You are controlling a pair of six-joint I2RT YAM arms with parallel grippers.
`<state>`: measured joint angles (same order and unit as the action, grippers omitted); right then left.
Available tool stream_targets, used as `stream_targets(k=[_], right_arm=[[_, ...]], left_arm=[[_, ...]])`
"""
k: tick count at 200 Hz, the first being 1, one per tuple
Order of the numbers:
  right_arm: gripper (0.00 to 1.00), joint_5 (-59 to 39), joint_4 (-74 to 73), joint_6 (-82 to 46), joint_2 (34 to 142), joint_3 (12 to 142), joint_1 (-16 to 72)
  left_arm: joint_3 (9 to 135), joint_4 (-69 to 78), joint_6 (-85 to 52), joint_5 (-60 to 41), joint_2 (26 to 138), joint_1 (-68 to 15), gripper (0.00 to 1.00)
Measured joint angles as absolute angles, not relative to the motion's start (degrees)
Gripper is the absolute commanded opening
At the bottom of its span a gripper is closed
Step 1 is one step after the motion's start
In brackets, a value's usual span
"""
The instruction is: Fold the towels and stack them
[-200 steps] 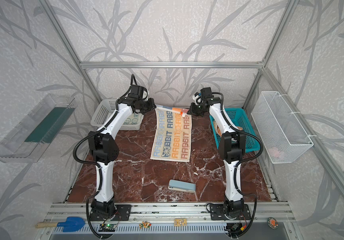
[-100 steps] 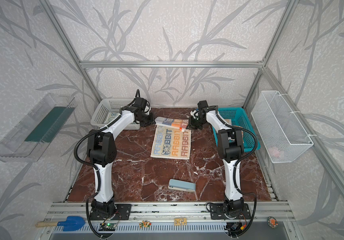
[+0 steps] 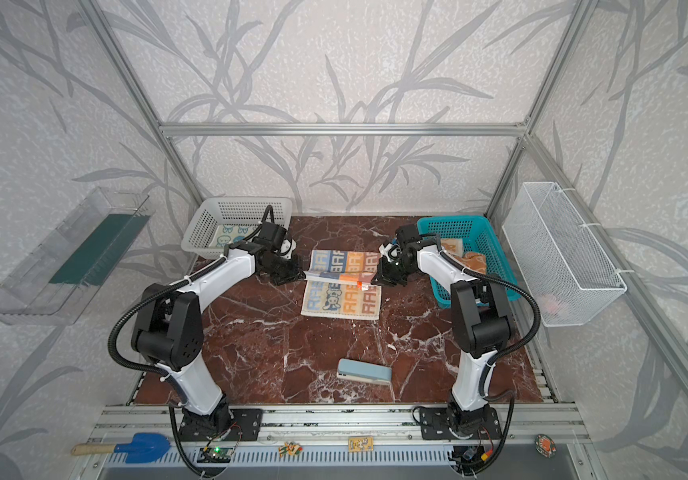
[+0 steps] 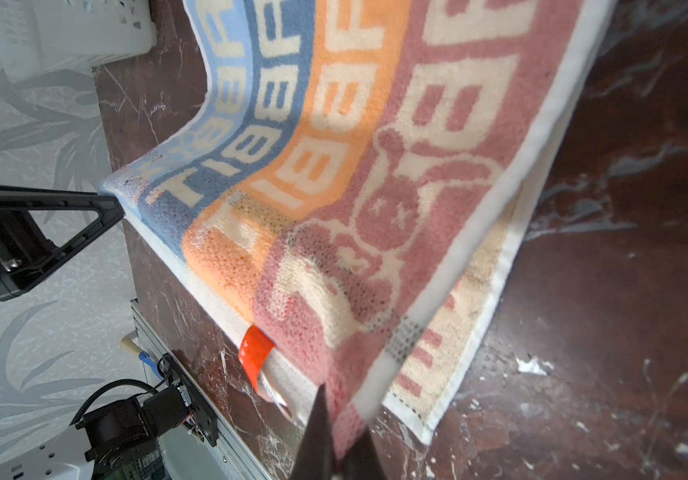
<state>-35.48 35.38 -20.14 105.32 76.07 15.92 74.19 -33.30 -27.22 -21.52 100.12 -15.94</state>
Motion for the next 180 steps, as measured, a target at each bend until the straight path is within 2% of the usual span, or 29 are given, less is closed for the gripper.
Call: stream_targets(k=[72,180], right_arm=[[0.0,-35.0,30.06,-22.74,103.83,62.85,19.9],[0.0,-33.52,25.52,-24.16,106.87,59.92,20.82]], left_arm=[[62.81,-31.66,-28.56,-22.15,96.55,-17.58,0.0],[60.99,-31.29,-28.53,-21.47,98.85,-18.68,0.0]])
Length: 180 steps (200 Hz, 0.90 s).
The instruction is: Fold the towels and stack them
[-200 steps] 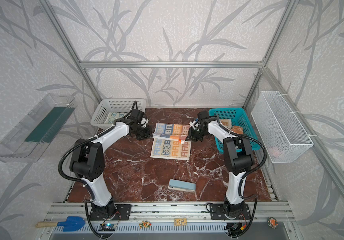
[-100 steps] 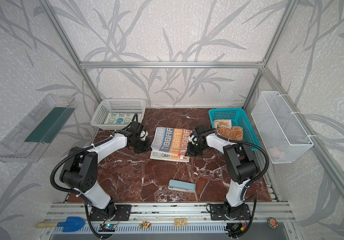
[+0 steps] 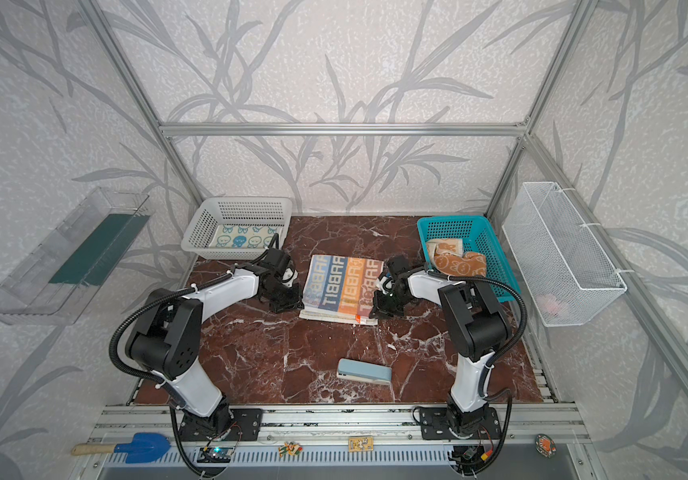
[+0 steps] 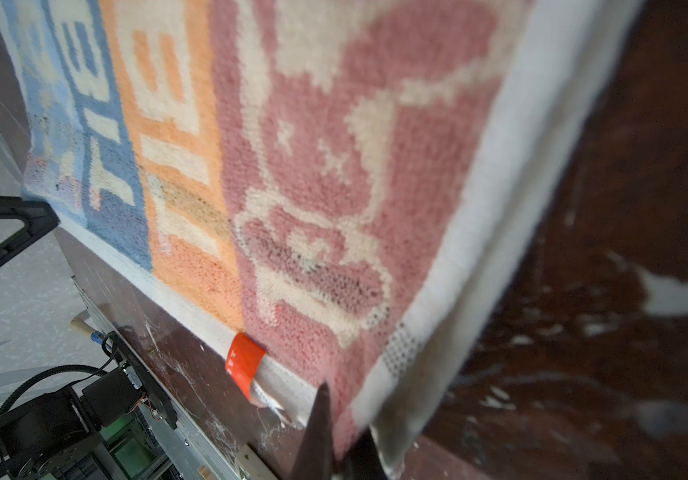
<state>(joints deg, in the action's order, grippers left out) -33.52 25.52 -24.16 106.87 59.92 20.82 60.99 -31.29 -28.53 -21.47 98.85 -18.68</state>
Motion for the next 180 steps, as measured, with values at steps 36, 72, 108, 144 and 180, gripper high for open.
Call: stream_targets(k=[36,72,108,144,180], right_arm=[[0.0,-33.54,25.17,-24.23,106.89,59.59,20.8],[0.0,-33.56,24.91,-24.69,106.89,59.48,20.8],[0.0,-33.52,24.58,-25.63,106.89,59.46,21.15],[0.0,-33.43,24.38,-26.44,106.89,59.37,21.39],[0.0,-33.43,24.27,-27.22,106.89,59.33,21.43]], left_arm=[[60.6,-31.55,-28.45,-21.32,98.85,-19.03,0.0],[60.45,-33.39,-28.1,-21.43,98.24,-19.2,0.0],[60.45,-35.05,-28.23,-21.93,94.74,-19.33,0.0],[59.75,-35.31,-29.36,-22.22,93.32,-19.79,0.0],[55.68,-34.89,-30.55,-22.41,92.66,-21.08,0.0]])
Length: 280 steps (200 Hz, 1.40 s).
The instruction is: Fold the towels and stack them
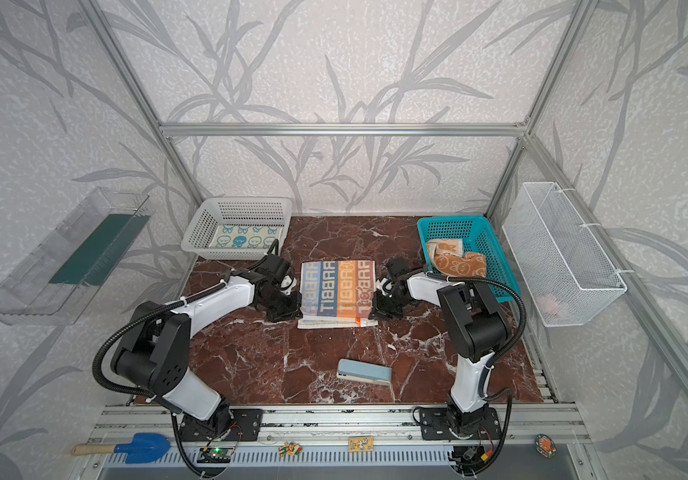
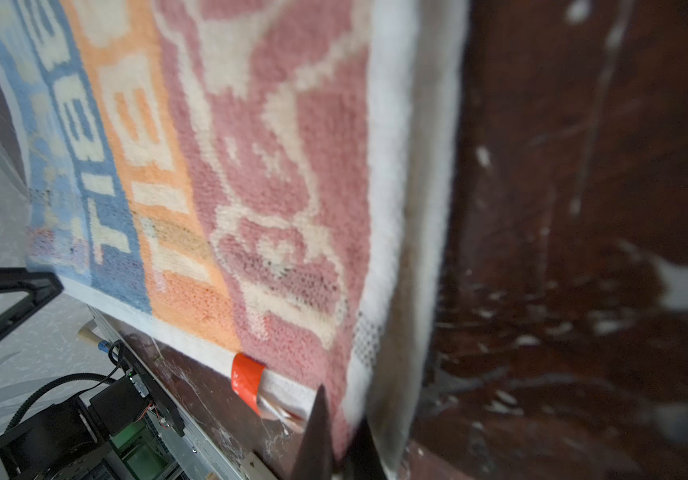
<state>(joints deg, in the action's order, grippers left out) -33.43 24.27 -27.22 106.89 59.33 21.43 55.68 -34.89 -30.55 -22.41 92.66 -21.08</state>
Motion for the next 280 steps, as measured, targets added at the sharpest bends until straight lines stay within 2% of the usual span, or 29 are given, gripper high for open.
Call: stream_targets(k=[54,85,106,116,140,164,203,228,233,242,248,280], right_arm=[[0.0,-33.28,24.25,-27.86,106.91,59.33,21.54],[0.12,-33.19,24.29,-28.23,106.91,59.37,21.56],[0.24,-33.43,24.53,-28.53,106.91,59.79,21.85],[0.29,-33.26,24.73,-28.58,106.89,60.16,22.11],[0.39,-32.97,25.47,-28.56,106.67,60.93,22.83],[0.49,-31.09,26.87,-28.6,105.71,61.39,23.2],[0.73,-26.68,31.86,-27.88,103.77,62.92,23.24],[0.88,-24.1,35.53,-27.0,102.15,64.38,23.24],[0.91,-23.62,36.4,-26.68,101.69,64.86,23.27],[0.96,-22.9,37.28,-26.37,100.73,65.47,23.24],[0.99,-22.39,38.15,-26.09,99.92,66.02,23.24],[0.99,-21.47,40.07,-24.62,96.9,69.91,23.24]], left_arm=[[52.38,-33.1,-31.14,-23.46,93.41,-21.61,0.0],[52.38,-32.73,-31.09,-23.92,94.06,-21.61,0.0],[52.38,-32.8,-31.0,-24.12,94.06,-21.61,0.11],[52.38,-32.93,-30.79,-24.14,94.06,-21.61,0.21],[52.45,-33.58,-30.26,-24.27,94.06,-21.61,0.34],[52.93,-34.65,-29.93,-24.58,93.51,-21.61,0.42],[57.67,-36.95,-29.02,-24.32,90.65,-21.61,0.52],[61.87,-37.82,-28.67,-23.7,89.73,-21.61,0.69],[62.59,-37.93,-28.6,-23.53,89.65,-21.61,0.77],[63.66,-37.85,-28.86,-23.4,89.56,-21.61,0.81],[64.16,-37.76,-28.8,-23.31,89.54,-21.61,0.9],[66.54,-37.1,-30.61,-23.62,90.08,-21.58,0.99]])
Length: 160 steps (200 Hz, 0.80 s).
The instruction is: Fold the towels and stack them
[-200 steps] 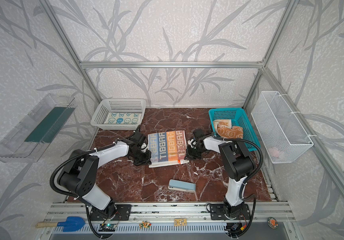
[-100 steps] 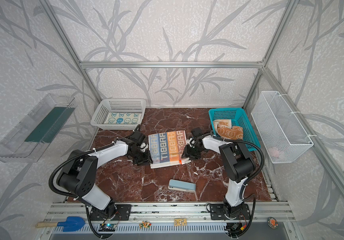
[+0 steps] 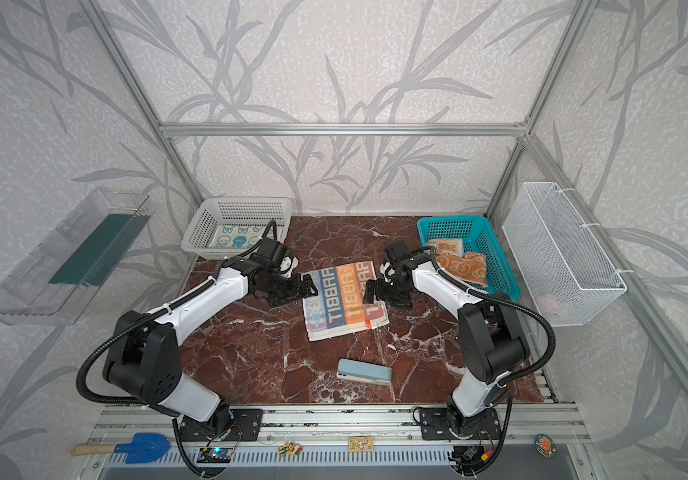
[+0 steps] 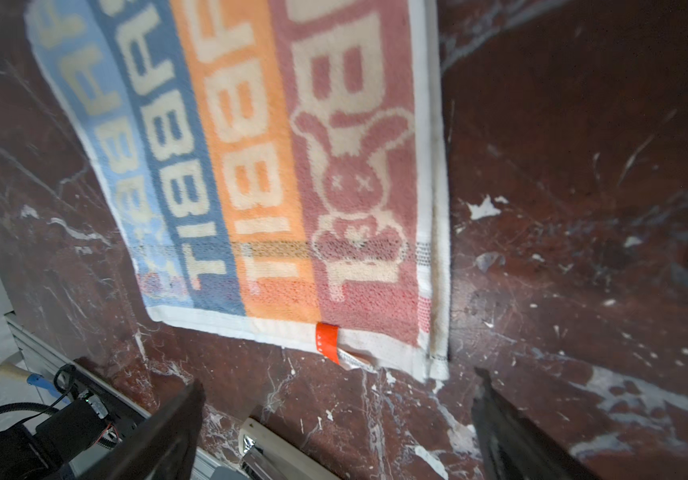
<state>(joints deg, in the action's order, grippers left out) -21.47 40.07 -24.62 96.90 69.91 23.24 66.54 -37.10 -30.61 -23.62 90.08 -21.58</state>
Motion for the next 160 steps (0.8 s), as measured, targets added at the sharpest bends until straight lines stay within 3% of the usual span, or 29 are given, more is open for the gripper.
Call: stream_targets(k=[36,92,160], right_arm=[[0.99,-21.5,42.22,-21.5,102.17,80.79,22.46],[1.0,-21.58,46.85,-14.31,122.04,105.03,18.24],[0.76,-19.64,56.71,-6.55,139.5,127.87,17.52]], left_arm=[[70.72,-34.3,-33.65,-24.67,95.0,-20.49,0.99],[81.52,-33.82,-34.04,-25.56,107.74,-17.3,0.99],[91.53,-36.64,-31.38,-25.45,120.09,-16.53,0.99]])
